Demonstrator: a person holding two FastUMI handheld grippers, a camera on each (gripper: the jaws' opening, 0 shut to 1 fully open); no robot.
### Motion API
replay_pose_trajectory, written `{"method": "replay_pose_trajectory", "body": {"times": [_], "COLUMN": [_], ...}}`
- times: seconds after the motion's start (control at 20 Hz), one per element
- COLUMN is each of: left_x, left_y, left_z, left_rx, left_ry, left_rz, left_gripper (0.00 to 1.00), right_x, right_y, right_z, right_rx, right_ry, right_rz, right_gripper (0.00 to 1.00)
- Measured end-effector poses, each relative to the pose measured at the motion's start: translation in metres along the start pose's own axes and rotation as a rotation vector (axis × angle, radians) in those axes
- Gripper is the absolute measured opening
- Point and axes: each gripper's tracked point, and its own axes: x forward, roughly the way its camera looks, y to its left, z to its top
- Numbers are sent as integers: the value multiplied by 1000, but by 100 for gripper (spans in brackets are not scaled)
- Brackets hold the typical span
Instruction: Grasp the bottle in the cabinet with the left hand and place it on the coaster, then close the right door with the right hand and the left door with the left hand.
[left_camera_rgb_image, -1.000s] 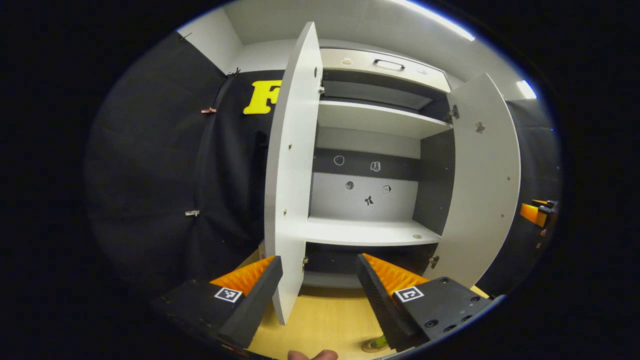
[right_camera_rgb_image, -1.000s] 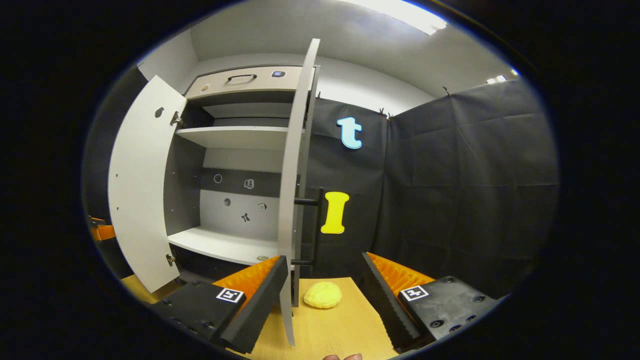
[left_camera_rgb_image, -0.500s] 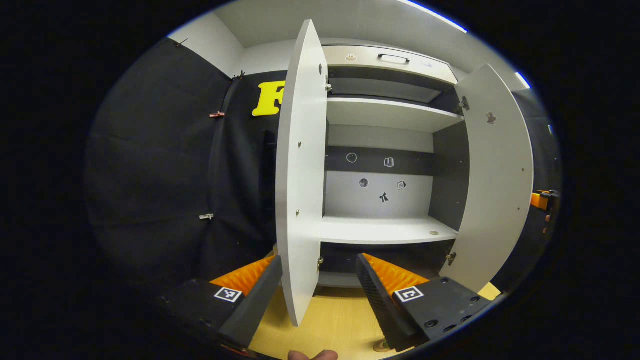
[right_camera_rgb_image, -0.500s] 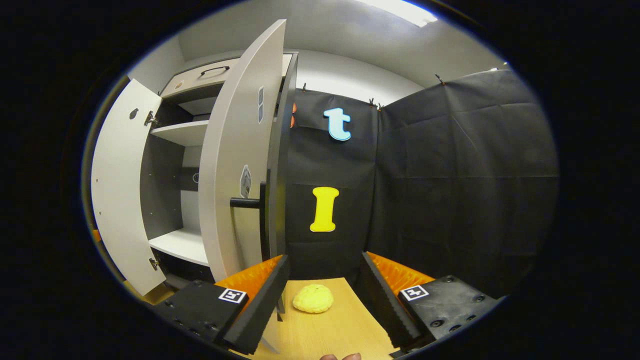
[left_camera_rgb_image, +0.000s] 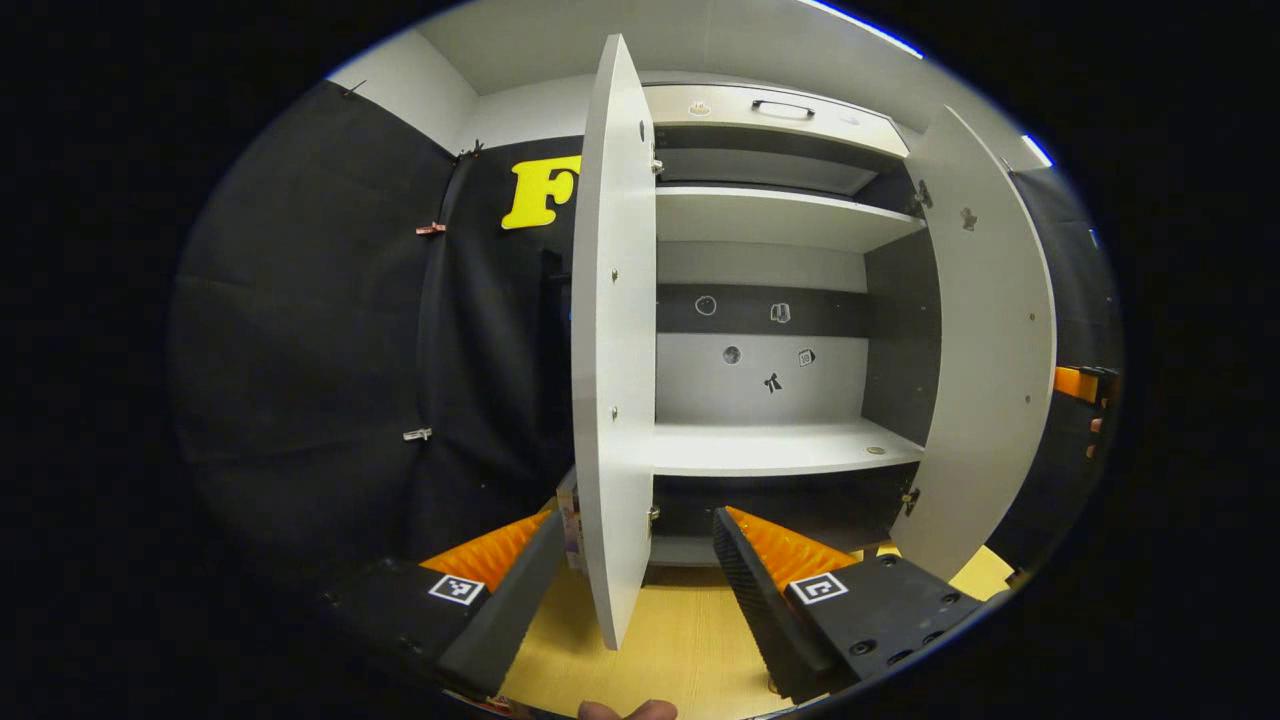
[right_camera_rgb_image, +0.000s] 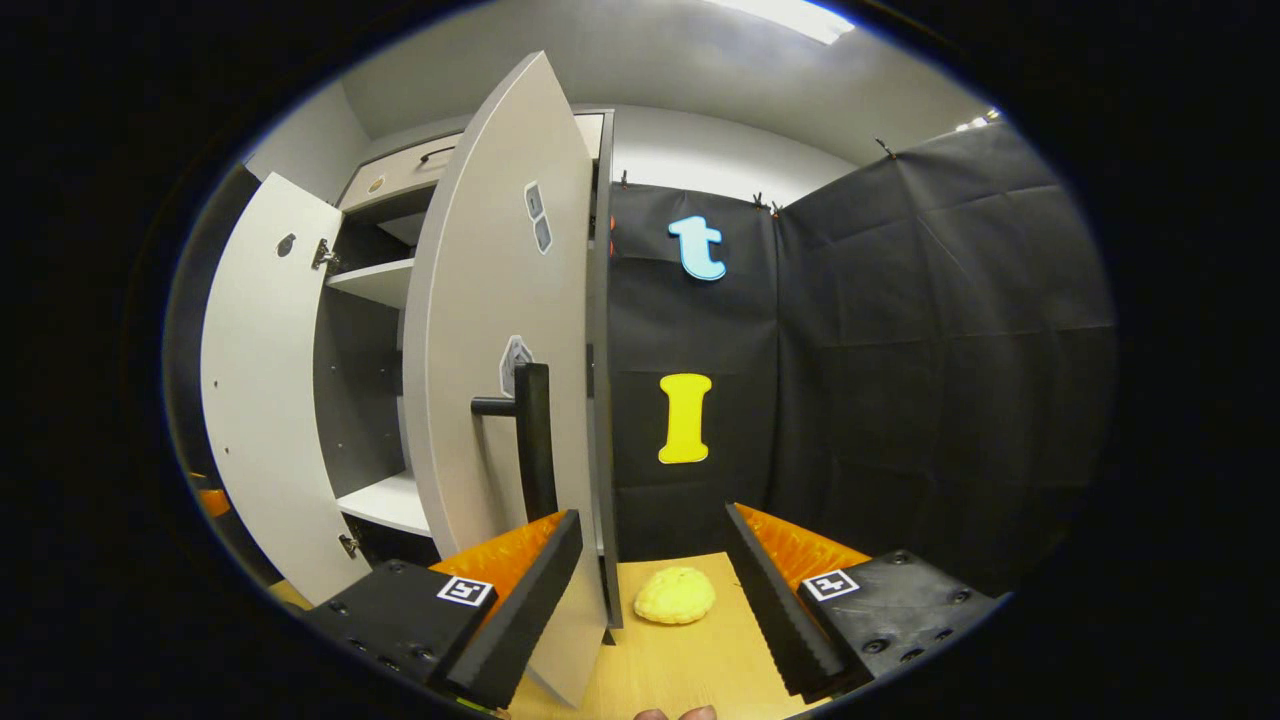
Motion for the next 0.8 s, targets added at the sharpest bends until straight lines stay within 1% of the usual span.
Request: {"method": "replay_pose_trajectory", "body": {"times": [0.25,0.4,0.5,0.6,0.8], "left_x": [-3,-5,-7,-9,-12], "left_y": [5,7,8,11,19], "left_z": [-3,-2,-1,-1,0], "left_rx": [2,4,8,7,9], "left_ry": [5,5,2,-1,-5], "left_rz": [1,1,7,12,28], "left_gripper": [95,95,95,95,95], "right_x": [1,5,13,22,35], "right_y": [27,53,71,83,115], "right_z": [-2,-5,-8,-9,-18], "right_rx": [15,24,21,13,42], "right_ry": [10,20,37,40,75], "right_rz": [55,107,139,148,221], "right_gripper": [96,96,96,96,96]}}
